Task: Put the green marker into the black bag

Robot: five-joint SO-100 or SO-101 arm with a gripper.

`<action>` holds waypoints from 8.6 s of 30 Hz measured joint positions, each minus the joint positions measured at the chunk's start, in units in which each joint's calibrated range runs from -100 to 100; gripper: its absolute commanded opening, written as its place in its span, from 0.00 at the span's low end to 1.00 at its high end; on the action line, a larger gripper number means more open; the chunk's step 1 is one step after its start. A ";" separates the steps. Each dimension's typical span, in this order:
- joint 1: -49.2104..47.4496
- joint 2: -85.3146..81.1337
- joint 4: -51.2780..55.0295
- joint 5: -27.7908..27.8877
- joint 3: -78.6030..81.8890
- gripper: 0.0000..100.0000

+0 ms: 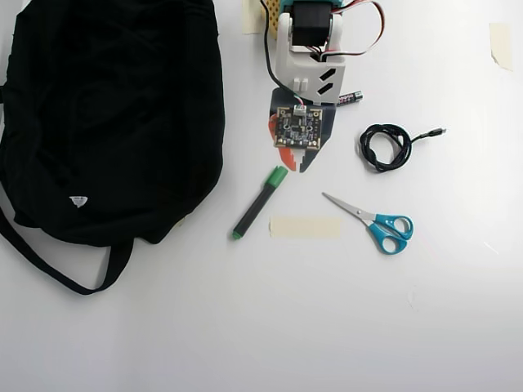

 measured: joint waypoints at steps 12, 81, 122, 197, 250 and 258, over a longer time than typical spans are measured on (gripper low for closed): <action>0.00 0.00 4.12 2.44 -2.04 0.02; 3.97 0.00 9.96 1.51 -3.62 0.09; 8.52 15.94 13.05 -2.39 -15.41 0.19; 6.98 33.46 18.72 -5.42 -25.16 0.19; 2.35 41.76 20.44 -5.23 -31.13 0.24; 2.35 42.67 20.44 -5.62 -32.47 0.24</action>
